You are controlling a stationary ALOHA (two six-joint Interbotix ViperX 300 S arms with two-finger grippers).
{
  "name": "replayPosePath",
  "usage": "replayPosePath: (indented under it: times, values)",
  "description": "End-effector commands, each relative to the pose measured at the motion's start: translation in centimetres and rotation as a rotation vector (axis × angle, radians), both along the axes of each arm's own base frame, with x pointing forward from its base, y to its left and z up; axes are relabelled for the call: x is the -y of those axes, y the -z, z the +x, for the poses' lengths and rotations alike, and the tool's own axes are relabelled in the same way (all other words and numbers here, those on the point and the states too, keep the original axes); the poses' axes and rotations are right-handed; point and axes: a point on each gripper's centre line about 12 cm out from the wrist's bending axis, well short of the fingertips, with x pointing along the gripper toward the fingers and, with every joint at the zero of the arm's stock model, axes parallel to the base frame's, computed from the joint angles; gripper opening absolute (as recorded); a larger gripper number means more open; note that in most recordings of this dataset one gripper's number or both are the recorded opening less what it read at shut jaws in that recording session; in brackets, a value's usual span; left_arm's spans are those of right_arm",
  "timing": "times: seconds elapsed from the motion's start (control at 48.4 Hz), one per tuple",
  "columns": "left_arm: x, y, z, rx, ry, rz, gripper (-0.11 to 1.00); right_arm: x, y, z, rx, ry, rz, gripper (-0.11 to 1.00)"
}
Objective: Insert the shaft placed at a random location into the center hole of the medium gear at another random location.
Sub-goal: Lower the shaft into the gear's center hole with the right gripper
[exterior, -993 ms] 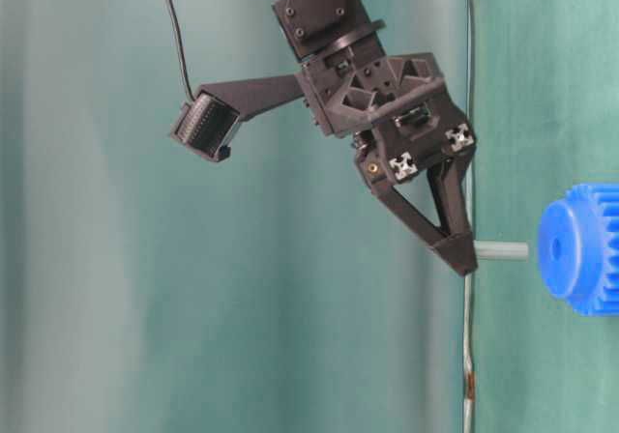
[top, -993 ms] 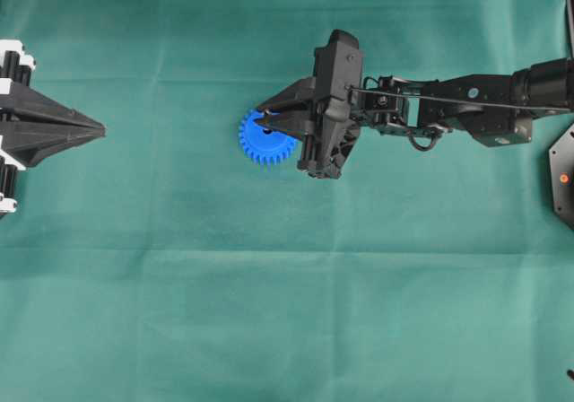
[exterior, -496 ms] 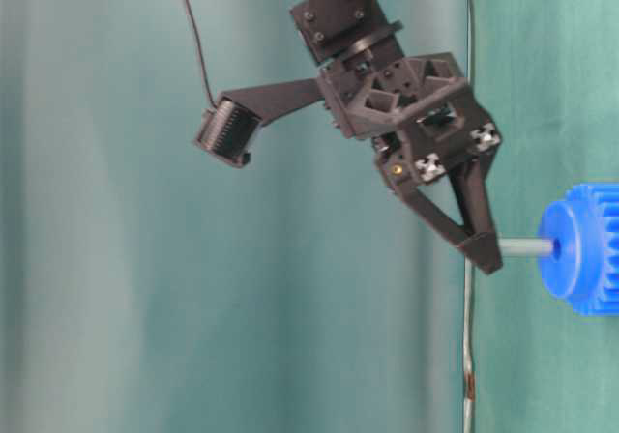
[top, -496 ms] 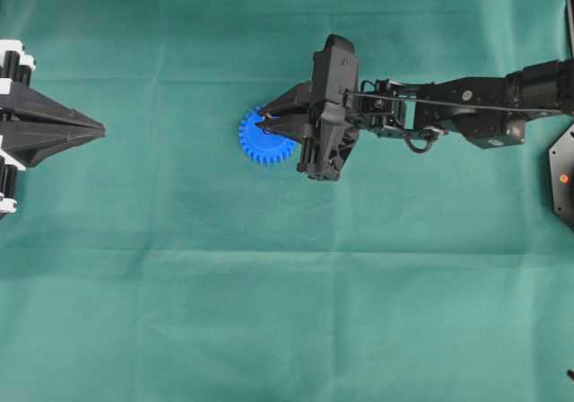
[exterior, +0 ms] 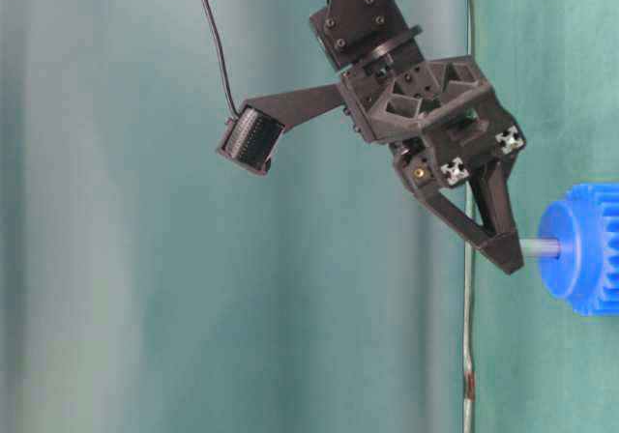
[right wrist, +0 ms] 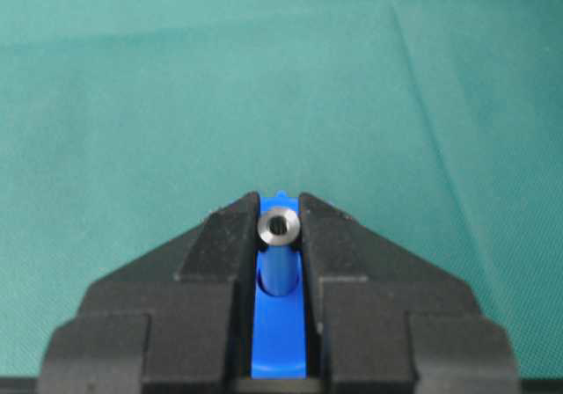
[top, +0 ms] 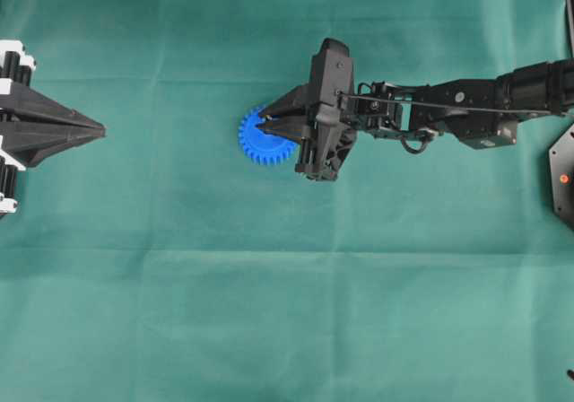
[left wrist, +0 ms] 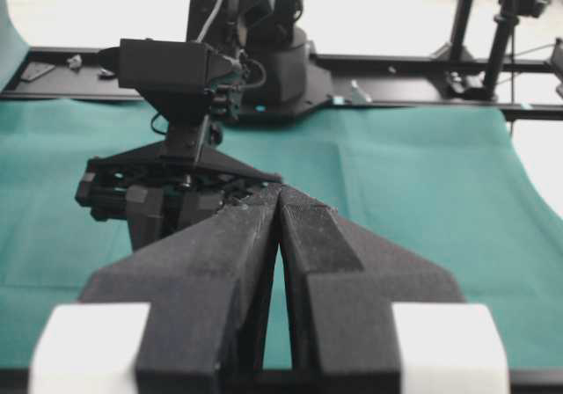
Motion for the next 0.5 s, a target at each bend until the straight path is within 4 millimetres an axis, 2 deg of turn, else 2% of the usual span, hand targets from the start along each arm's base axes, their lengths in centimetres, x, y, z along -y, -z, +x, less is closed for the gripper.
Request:
replayPosePath:
  times: [0.0,0.476]
  values:
    - [0.04,-0.82,0.29,0.018,0.002,0.003,0.00,0.15,-1.31,0.52,0.045,0.003,-0.007,0.14]
    - [0.04,-0.82,0.29,0.018,0.002,0.001,0.00,0.17,-0.34,0.66,0.024,0.003,-0.004,0.14]
